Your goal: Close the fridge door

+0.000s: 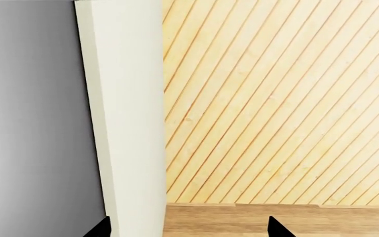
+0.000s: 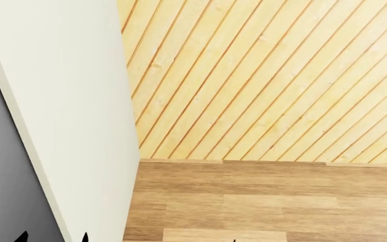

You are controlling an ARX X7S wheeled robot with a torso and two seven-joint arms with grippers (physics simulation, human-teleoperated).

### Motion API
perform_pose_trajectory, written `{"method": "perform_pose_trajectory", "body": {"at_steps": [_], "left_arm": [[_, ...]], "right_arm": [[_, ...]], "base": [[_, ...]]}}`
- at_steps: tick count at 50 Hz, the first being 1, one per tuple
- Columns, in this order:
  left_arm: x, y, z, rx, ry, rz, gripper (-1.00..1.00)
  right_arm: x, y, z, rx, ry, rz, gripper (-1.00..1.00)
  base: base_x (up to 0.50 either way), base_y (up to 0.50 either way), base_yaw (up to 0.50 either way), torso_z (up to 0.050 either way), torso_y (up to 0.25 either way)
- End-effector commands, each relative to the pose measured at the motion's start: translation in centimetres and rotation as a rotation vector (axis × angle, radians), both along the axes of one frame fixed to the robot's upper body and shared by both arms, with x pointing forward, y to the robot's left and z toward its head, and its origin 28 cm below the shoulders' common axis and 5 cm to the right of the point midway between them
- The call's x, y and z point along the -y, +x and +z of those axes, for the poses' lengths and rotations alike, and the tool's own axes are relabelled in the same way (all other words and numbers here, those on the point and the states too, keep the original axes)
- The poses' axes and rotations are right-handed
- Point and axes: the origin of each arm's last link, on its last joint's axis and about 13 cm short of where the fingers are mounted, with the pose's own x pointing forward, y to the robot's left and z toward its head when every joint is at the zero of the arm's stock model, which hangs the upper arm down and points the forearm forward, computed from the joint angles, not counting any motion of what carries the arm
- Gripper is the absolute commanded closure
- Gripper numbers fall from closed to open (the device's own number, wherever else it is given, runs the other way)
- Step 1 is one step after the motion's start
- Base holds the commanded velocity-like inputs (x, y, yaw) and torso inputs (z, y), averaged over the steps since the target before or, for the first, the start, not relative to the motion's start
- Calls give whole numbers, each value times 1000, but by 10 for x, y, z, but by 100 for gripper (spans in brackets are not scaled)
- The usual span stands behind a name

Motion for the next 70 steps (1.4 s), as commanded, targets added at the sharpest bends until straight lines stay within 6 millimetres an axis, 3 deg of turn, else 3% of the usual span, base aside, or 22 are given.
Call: {"method": "perform_pose_trajectory", "body": {"at_steps": [1, 18, 29, 66, 70], "left_arm": [[0, 0, 0, 1, -3, 0, -100], [-1, 0, 2, 2, -4, 1, -100], [-2, 4, 1, -5, 5, -6, -100], [-3, -1, 6, 6, -21, -76, -100], [-3, -1, 19, 22, -8, -115, -100]], "right_arm": [[1, 0, 1, -1, -2, -3, -100], [0, 0, 1, 2, 1, -6, -100], [-1, 4, 0, -22, -1, -21, -100], [-1, 2, 2, -9, 7, -27, -100], [-2, 4, 1, -13, 14, -26, -100]], "base": [[500, 0, 0, 0, 0], [500, 0, 0, 0, 0], [17, 0, 0, 0, 0], [0, 0, 0, 50, 0], [0, 0, 0, 0, 0]]}}
